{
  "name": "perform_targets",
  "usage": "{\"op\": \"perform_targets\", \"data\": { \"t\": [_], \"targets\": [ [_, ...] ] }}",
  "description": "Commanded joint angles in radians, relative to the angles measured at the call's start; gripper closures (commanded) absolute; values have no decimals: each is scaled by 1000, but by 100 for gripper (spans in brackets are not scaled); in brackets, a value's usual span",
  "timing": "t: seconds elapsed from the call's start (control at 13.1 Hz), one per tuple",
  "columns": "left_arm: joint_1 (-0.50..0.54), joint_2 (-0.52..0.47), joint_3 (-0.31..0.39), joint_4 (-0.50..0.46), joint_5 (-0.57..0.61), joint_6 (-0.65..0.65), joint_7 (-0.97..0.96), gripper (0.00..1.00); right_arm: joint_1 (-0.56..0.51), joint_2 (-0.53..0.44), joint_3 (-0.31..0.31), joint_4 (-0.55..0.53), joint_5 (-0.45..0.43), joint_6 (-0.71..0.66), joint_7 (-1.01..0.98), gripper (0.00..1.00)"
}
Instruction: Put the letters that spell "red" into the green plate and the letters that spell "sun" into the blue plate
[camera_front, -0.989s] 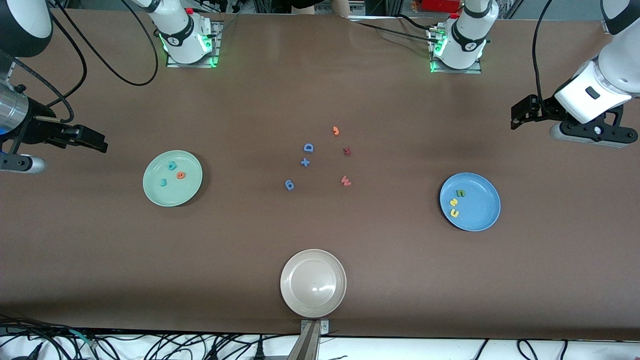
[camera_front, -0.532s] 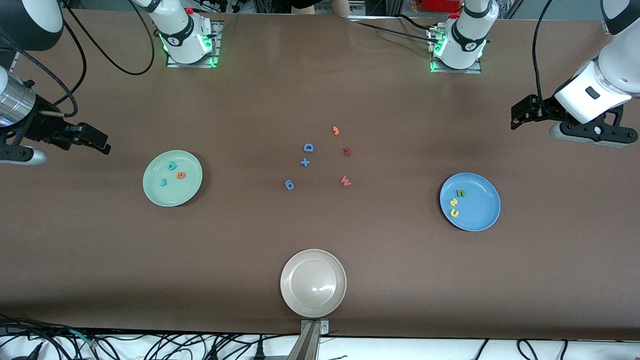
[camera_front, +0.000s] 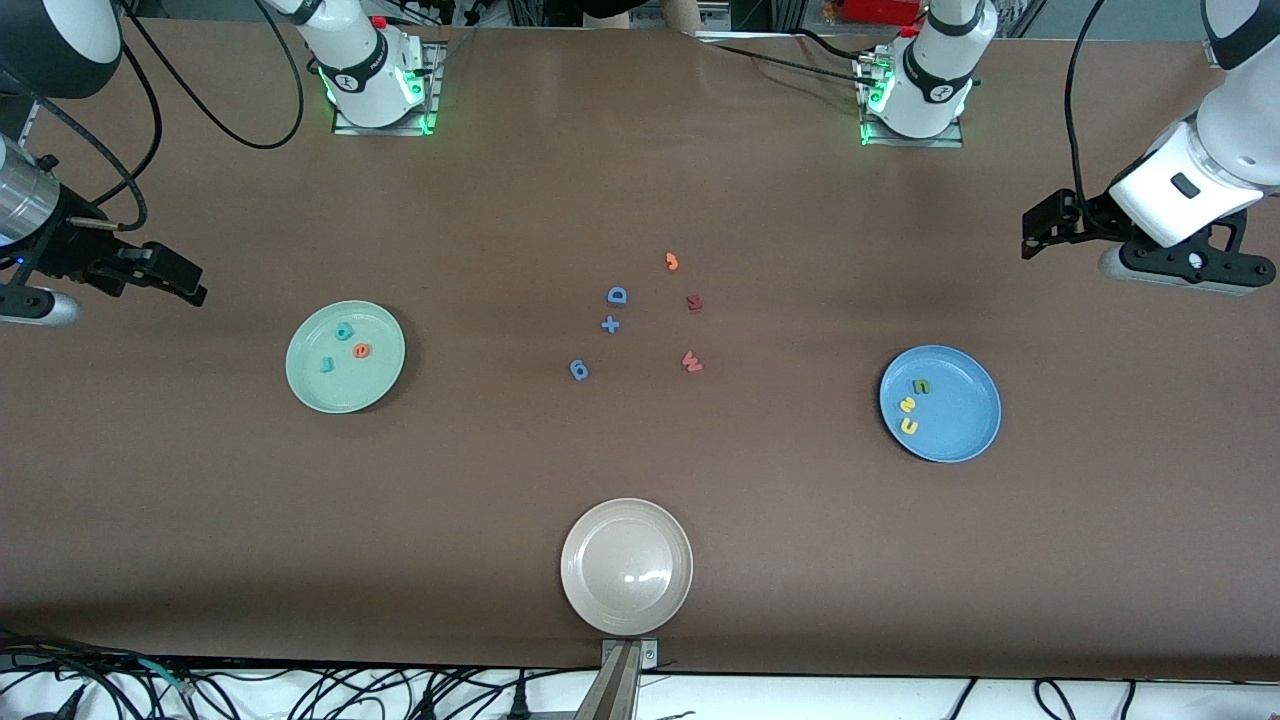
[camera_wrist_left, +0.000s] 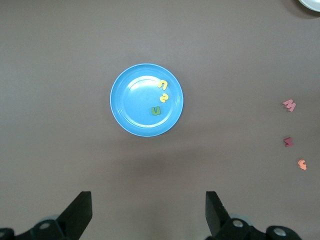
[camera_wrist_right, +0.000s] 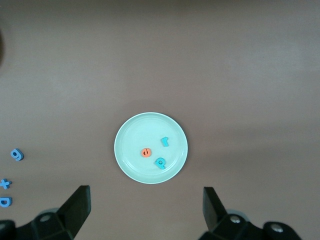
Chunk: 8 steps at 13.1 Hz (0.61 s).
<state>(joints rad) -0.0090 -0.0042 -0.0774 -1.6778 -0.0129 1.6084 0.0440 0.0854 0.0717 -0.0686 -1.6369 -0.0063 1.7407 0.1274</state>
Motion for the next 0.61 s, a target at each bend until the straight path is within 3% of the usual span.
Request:
{"op": "perform_targets", "data": {
  "t": [0.0, 0.53],
  "targets": [
    [3, 0, 2, 12, -18, -13, 22, 0, -12, -24, 15, -17, -3, -3, 18, 1],
    [3, 0, 2, 12, -18, -13, 22, 0, -6, -26, 12, -15, 29, -9, 44, 0]
  ]
}}
